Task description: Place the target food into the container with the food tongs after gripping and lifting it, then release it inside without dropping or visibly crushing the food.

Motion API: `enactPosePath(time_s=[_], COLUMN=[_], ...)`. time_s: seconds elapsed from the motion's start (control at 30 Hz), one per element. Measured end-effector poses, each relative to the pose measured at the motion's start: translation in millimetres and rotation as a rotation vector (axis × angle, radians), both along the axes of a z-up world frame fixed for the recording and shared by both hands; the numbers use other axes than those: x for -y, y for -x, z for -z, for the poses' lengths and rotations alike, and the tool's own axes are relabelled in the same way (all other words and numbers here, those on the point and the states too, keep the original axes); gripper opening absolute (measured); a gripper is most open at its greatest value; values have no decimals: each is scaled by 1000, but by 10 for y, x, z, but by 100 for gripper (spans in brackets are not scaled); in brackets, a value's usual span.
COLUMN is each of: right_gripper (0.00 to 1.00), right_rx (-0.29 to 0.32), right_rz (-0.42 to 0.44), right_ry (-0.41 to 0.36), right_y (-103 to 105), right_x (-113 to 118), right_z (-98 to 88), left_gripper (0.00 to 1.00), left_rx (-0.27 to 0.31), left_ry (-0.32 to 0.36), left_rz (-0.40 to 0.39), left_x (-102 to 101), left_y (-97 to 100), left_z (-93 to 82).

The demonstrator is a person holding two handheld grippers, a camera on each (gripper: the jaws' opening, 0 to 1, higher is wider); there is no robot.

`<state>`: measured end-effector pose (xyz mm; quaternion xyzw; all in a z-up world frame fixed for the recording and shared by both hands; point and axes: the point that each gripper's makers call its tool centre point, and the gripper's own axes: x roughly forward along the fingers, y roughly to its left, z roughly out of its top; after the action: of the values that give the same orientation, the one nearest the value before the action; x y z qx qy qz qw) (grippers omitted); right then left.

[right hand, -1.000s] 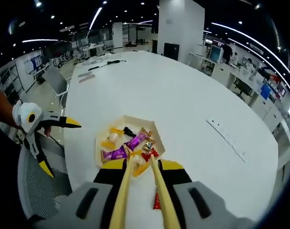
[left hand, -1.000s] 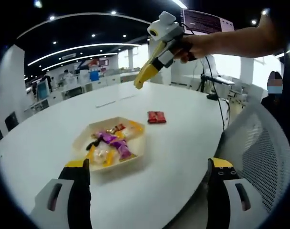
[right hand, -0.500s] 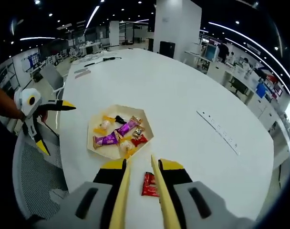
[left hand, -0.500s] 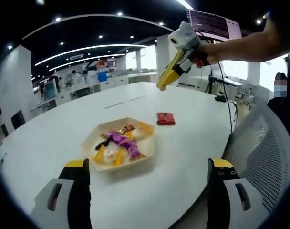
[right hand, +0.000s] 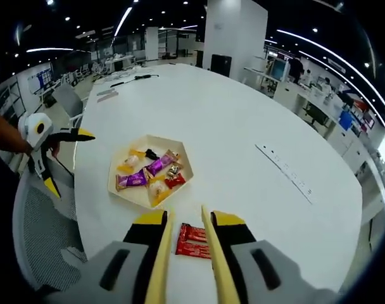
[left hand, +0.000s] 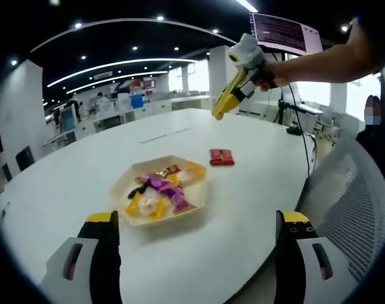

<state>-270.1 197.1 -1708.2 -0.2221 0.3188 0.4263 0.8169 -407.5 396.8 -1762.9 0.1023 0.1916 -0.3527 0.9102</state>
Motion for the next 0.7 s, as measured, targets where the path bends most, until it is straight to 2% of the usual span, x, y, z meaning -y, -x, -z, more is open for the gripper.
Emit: enactPosePath(time_s=[0.5,0.7], right_gripper=[26,26], right_rx=[-12,-10], right_rz=[45,17], right_ry=[8,3], right_y=[-61,-45], right_x=[456,510], right_z=[132,209], left_gripper=[99,99], left_rx=[-21,-24], left_ry=[-12,-15], left_rz=[2,-3], left_x=[-8,-18], left_y=[9,7], left_z=[49,54])
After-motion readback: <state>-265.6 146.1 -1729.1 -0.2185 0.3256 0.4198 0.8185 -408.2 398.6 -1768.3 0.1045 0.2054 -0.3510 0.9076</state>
